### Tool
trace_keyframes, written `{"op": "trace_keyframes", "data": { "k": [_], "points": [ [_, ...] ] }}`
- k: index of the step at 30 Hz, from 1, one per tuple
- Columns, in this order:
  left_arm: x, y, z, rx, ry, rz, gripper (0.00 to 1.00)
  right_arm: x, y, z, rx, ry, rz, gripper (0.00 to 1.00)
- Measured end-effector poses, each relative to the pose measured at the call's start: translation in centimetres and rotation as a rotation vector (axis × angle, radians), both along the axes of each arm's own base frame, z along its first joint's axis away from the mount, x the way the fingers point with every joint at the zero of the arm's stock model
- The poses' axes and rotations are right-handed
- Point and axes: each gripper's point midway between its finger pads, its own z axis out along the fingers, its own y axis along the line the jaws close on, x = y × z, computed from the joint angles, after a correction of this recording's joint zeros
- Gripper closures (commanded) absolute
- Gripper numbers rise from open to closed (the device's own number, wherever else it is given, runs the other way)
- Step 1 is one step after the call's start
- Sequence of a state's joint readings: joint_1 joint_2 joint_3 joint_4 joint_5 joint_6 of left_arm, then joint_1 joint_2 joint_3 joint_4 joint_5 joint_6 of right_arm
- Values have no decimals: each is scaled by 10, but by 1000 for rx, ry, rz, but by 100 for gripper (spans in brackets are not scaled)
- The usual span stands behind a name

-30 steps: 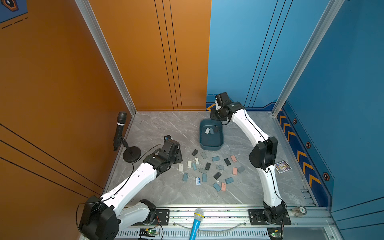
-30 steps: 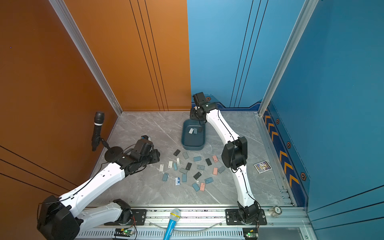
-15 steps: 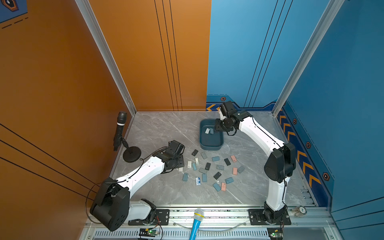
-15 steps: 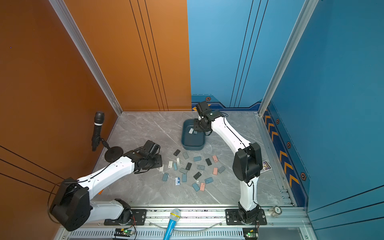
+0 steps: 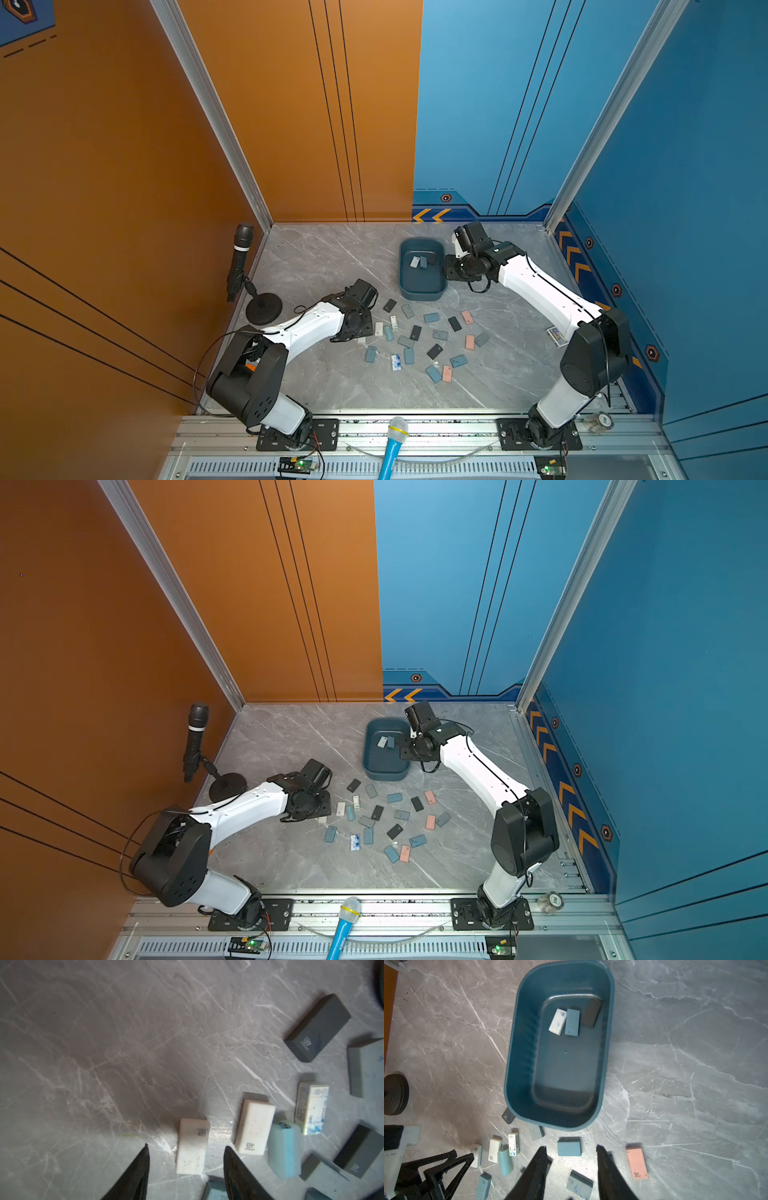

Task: Put the eraser in the storage box
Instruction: Pick up the eraser from the center of the board.

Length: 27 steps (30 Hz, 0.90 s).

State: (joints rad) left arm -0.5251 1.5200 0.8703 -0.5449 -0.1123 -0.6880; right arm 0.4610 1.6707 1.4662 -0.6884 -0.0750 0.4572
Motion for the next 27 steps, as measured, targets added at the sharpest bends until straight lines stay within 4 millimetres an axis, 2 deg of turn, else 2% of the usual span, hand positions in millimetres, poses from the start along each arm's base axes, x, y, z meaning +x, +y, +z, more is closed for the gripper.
{"op": "trace_keyframes", "data": {
  "k": [8,15,23,27],
  "points": [
    [-4,0,-16,22,48,14,51,-13,-23,5,16,-20,-48,57],
    [-6,-3,-21,24,59,18,62,-17,-37,14,23,-47,-83,57],
    [-6,-2,-22,39,56,17,71,-19,-38,11,19,-46,-86,57],
    [-6,-2,-22,39,56,17,71,-19,-38,11,23,-44,-91,57]
  ]
}}
